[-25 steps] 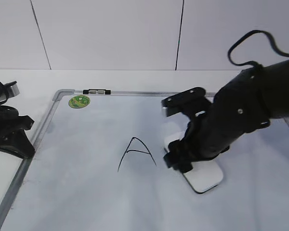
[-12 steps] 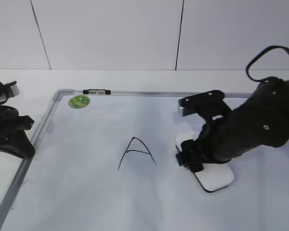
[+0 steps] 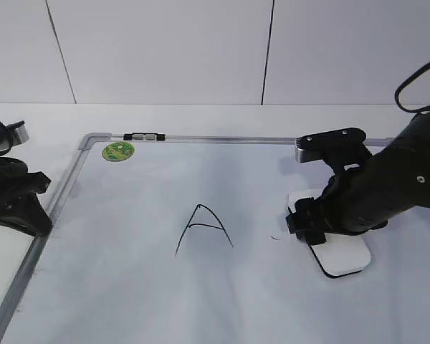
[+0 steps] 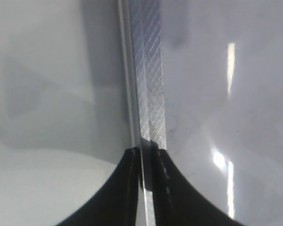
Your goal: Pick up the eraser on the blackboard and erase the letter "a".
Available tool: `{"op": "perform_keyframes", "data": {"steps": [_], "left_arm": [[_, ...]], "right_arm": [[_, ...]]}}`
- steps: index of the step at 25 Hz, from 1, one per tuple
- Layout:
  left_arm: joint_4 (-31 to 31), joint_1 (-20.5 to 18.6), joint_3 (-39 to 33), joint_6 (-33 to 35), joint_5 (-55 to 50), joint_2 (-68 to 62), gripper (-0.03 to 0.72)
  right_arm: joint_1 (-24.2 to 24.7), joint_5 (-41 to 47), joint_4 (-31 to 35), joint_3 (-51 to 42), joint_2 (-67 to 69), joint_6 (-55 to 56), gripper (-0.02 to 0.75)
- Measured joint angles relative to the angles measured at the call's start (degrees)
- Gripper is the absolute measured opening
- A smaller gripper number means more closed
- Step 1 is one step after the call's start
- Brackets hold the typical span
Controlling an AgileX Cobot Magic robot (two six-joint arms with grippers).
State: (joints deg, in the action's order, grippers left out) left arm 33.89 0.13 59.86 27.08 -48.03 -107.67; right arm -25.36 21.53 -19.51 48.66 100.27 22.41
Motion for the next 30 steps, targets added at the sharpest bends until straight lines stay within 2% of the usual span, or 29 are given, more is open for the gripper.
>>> {"op": "perform_keyframes", "data": {"steps": [4,10,14,18,26,30], "left_arm": [[0.0,-0.2,0.0,0.0,0.0,0.0,0.046],[0.1,-0.2,0.0,0.0,-0.2,0.0,0.046],[0.1,-0.2,0.0,0.0,-0.2,0.0,0.046],[0.1,-0.2,0.0,0.0,-0.2,0.0,0.046],[0.1,-0.2,0.0,0.0,-0.2,0.0,0.046],[0.1,-0.2,0.0,0.0,-0.1,0.0,0.046]], "right_arm": [[-2.6,2.1,-1.0,1.8,0.0,0.0,0.563],[-9.0,6.2,-1.3,6.0,1.5,-1.1,0.563],[-9.7,6.3,-1.3,6.6,2.2,-1.3,0.563],[-8.7,5.3,-1.5,7.2,3.5,-1.3,0.563],[-0.5,4.4,-1.7,7.6,4.1,-1.1,0.563],[1.0,4.7,-1.3,7.8,4.1,-1.0,0.563]]}}
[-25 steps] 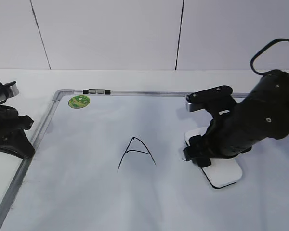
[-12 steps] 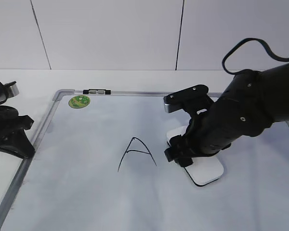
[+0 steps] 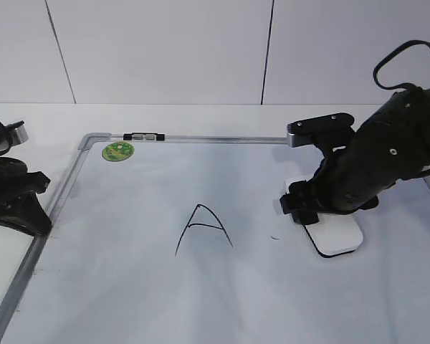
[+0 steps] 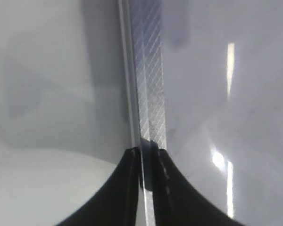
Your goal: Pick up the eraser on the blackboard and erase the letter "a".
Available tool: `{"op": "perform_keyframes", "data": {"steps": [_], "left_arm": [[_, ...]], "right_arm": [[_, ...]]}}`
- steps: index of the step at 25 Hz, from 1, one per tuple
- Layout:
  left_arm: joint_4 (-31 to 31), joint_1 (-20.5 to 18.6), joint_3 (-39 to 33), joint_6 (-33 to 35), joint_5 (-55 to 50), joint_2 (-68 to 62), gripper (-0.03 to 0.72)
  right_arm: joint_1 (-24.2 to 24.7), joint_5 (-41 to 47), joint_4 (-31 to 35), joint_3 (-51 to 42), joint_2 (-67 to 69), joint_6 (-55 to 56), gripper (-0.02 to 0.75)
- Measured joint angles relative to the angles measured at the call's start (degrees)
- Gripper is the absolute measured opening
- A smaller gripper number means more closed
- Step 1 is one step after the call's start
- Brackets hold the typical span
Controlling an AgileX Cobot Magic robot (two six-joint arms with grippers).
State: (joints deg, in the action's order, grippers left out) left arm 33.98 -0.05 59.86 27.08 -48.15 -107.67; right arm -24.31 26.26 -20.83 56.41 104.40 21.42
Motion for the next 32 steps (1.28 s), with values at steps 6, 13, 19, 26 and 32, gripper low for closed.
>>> {"op": "perform_keyframes", "data": {"steps": [6,13,19,26,32], "left_arm": [[0.0,-0.1,0.0,0.0,0.0,0.0,0.046],[0.0,-0.1,0.0,0.0,0.0,0.0,0.046],[0.0,-0.1,0.0,0.0,0.0,0.0,0.046],[0.0,-0.1,0.0,0.0,0.1,0.0,0.046],[0.0,-0.1,0.0,0.0,0.1,0.0,0.046]], "right_arm": [[-4.4,0.4,4.3,0.0,0.0,-4.2,0.563],[-13.1,0.6,6.7,0.0,0.0,-5.5,0.563],[-10.7,-0.2,6.4,-1.4,-0.1,-4.2,0.563],[-1.1,-1.8,4.5,-5.9,-3.1,-1.4,0.563],[0.2,1.4,-2.2,-7.0,-5.0,5.9,0.563]]}}
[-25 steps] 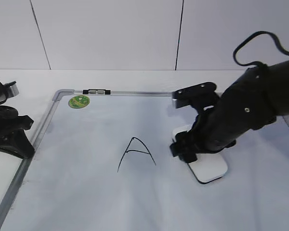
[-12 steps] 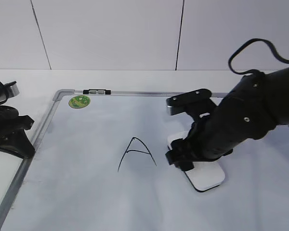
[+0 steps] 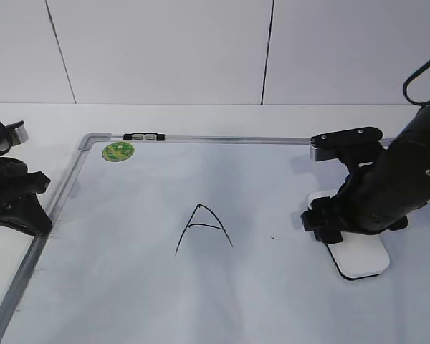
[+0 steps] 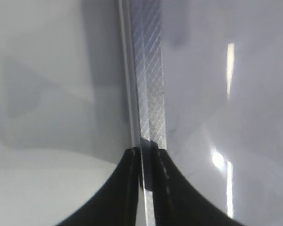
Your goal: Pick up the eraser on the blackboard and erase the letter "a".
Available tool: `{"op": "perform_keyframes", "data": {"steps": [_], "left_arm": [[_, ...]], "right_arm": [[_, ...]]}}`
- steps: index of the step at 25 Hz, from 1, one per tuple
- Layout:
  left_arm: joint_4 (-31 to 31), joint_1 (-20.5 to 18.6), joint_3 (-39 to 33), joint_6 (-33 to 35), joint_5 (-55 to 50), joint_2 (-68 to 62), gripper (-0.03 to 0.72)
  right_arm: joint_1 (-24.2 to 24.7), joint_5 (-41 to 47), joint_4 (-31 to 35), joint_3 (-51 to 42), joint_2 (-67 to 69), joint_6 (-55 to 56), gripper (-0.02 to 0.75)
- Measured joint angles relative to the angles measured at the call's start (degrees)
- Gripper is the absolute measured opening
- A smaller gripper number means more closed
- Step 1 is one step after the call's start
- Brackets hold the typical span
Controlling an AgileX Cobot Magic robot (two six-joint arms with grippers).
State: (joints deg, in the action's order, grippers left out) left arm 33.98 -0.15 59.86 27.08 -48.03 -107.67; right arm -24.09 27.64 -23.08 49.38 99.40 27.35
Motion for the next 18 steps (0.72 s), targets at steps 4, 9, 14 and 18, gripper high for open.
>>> {"op": "perform_keyframes", "data": {"steps": [4,9,14,18], "left_arm": [[0.0,0.0,0.0,0.0,0.0,0.0,0.046],[0.0,0.0,0.0,0.0,-0.1,0.0,0.046],[0.0,0.0,0.0,0.0,-0.1,0.0,0.046],[0.0,0.0,0.0,0.0,-0.1,0.0,0.046]], "right_arm": [[-0.3,0.5,-0.7,-0.1,-0.1,1.4,0.563],[-0.5,0.0,-0.5,1.0,0.3,1.4,0.563],[-0.6,-1.1,-0.4,6.6,5.0,1.2,0.563],[-0.6,-3.0,-0.1,10.4,7.7,1.2,0.563]]}}
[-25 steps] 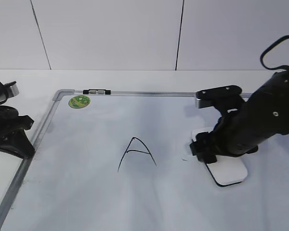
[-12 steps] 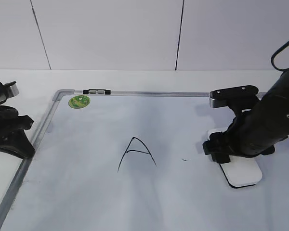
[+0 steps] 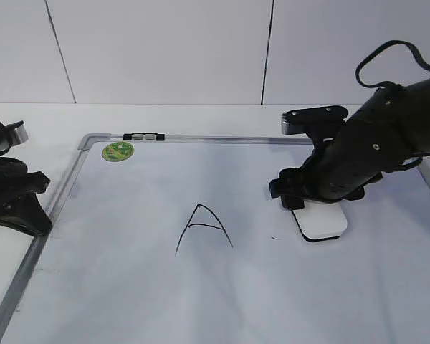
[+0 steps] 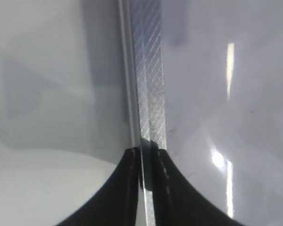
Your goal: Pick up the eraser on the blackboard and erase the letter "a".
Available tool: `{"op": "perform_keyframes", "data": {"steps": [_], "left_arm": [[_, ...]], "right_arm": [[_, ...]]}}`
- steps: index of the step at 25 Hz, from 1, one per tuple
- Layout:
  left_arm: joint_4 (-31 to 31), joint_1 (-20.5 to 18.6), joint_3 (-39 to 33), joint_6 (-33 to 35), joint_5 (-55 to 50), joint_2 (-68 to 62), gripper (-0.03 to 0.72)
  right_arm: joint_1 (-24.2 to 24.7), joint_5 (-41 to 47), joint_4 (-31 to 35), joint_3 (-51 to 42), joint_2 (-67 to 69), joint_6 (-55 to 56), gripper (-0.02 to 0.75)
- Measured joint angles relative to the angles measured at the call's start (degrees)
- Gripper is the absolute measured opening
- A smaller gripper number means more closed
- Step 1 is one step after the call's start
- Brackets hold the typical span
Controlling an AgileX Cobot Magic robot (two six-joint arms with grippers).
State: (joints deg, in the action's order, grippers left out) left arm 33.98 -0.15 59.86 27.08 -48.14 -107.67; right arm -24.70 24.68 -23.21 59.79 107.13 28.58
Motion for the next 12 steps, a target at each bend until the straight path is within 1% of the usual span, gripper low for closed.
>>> {"op": "perform_keyframes", "data": {"steps": [3,7,12], "left_arm": [[0.0,0.0,0.0,0.0,0.0,0.0,0.046],[0.0,0.0,0.0,0.0,0.0,0.0,0.046],[0.0,0.0,0.0,0.0,0.0,0.0,0.046]], "right_arm": [[0.0,-0.2,0.2,1.6,0.9,0.0,0.563],[0.0,1.1,2.2,1.7,1.1,0.0,0.563],[-1.4,1.1,4.6,-3.9,-2.5,-0.8,0.563]]}}
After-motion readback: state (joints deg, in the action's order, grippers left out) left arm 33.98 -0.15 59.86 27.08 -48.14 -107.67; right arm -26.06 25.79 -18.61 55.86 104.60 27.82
